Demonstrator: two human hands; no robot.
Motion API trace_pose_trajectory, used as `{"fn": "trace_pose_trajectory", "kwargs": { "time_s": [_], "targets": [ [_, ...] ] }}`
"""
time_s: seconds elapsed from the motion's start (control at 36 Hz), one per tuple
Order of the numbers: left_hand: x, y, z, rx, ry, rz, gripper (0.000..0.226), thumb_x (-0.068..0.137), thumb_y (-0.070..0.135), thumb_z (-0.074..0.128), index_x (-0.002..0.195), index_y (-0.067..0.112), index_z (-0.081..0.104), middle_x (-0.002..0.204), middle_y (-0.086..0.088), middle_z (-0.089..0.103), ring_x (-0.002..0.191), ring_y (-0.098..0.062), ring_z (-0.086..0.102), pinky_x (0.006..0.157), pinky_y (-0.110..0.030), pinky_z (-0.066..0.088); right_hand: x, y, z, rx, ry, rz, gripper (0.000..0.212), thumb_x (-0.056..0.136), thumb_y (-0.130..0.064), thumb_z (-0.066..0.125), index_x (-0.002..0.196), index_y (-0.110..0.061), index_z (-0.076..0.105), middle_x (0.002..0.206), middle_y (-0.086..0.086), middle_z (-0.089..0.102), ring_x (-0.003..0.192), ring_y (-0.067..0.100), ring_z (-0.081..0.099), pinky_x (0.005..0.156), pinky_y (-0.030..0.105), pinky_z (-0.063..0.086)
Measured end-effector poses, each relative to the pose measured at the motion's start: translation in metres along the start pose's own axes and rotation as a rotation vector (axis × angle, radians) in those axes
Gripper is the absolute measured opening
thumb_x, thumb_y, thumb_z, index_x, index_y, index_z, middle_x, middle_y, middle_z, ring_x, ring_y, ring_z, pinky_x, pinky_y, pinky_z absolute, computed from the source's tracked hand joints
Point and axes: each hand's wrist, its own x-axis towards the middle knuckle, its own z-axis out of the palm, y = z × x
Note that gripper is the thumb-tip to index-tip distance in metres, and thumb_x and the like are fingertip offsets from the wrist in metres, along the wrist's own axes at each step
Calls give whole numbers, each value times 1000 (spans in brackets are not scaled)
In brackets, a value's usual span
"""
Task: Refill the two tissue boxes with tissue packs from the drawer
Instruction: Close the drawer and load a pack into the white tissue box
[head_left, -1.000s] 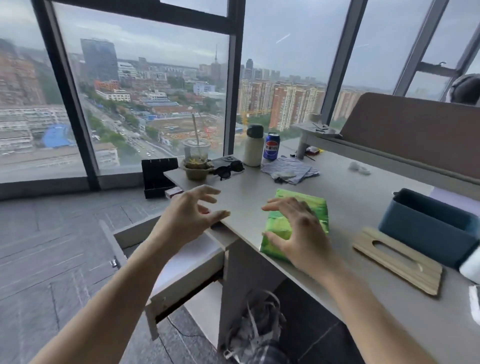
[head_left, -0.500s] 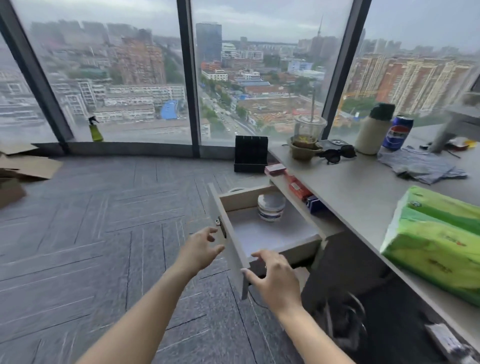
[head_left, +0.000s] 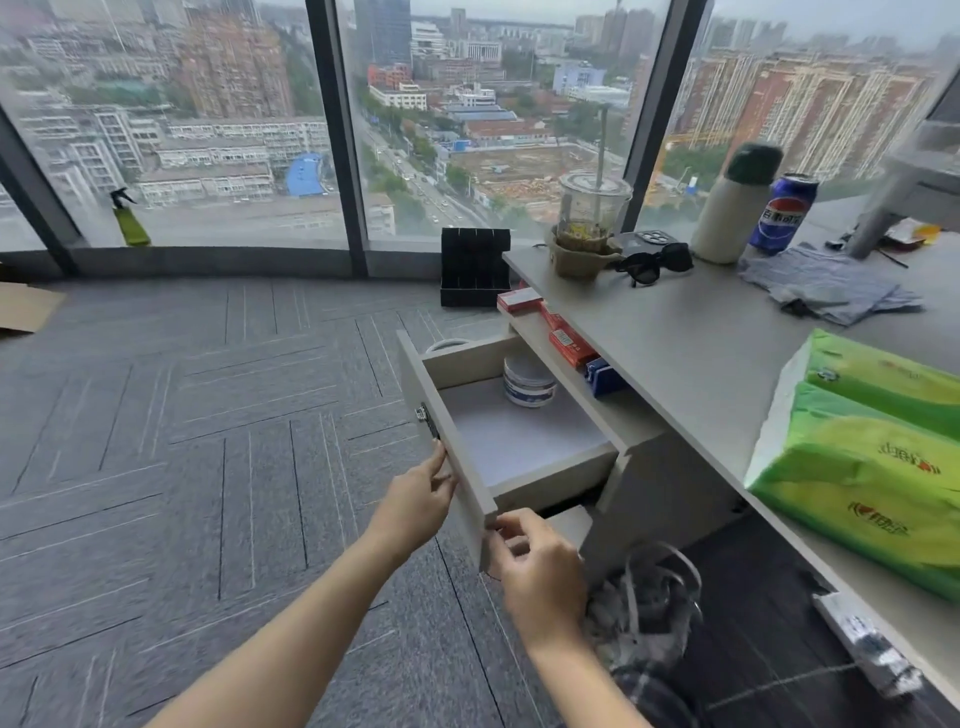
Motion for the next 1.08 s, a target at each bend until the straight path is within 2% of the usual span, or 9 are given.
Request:
{"fn": "trace_pose_trajectory", "kwargs": {
  "time_s": [0.22, 0.39, 0.5, 0.58, 0.72, 0.81, 0.89, 1.0, 1.08],
  "targets": [
    [6, 36, 37, -150, -94, 59, 61, 97, 28, 50, 149, 36, 20, 134, -5, 60, 122, -15, 58, 103, -33, 46, 14, 23, -5, 140, 269, 215, 8, 80, -31, 74, 87, -30, 69, 78, -22, 71, 63, -3, 64, 59, 28, 55],
    [3, 56, 64, -212, -187, 114, 64, 95, 17, 46, 139, 57, 22, 133, 4, 60, 67, -5, 53, 53, -8, 40, 19, 38, -9, 271, 352, 340, 19, 86, -16, 66, 102, -24, 71, 82, -8, 76, 70, 8, 71, 52, 4, 42],
    [7, 70, 80, -231, -262, 117, 67, 95, 15, 42, 139, 60, 20, 137, 7, 56, 69, 9, 52, 62, -13, 42, 18, 50, -11, 299, 284, 357, 39, 92, -7, 52, 128, -20, 62, 103, 6, 75, 80, 15, 70, 56, 5, 42],
    [14, 80, 91, -281, -292, 117, 70, 92, 13, 41, 126, 71, 21, 138, 5, 56, 75, -5, 47, 64, -17, 40, 22, 58, -12, 317, 201, 358, 48, 96, -9, 42, 141, -23, 48, 130, 3, 64, 110, 20, 65, 85, 29, 53],
    [23, 95, 102, -308, -344, 99, 63, 95, 14, 38, 144, 52, 24, 145, 2, 49, 107, -9, 60, 85, -28, 47, 31, 67, -11, 420, 90, 353, 62, 96, 1, 39, 151, -22, 24, 154, -7, 30, 140, 2, 26, 117, 29, 25],
    [26, 102, 105, -333, -351, 106, 52, 99, 28, 42, 145, 46, 26, 150, 3, 43, 133, -15, 46, 110, -39, 38, 37, 75, -10, 482, 93, 392, 66, 94, 9, 39, 150, -21, 24, 155, -7, 25, 143, 4, 23, 120, 36, 21],
    [25, 101, 104, -344, -367, 91, 51, 99, 37, 43, 143, 53, 24, 148, 3, 46, 128, -16, 50, 110, -41, 38, 38, 77, -16, 524, 37, 388, 65, 94, 9, 38, 151, -20, 23, 152, -11, 23, 144, 8, 21, 121, 34, 19],
    [21, 101, 96, -331, -414, 101, 64, 97, 14, 40, 143, 55, 23, 141, 1, 53, 118, -12, 54, 93, -34, 43, 37, 73, -27, 579, 8, 404, 62, 94, 9, 37, 150, -15, 26, 145, -14, 27, 143, 13, 28, 120, 35, 22],
    [20, 98, 83, -333, -326, 171, 63, 91, 2, 43, 126, 55, 46, 130, 2, 63, 123, -11, 55, 107, -39, 42, 37, 64, -37, 561, -8, 388, 55, 94, 8, 38, 146, -12, 36, 144, -10, 38, 139, 9, 33, 114, 21, 24]
  ]
}}
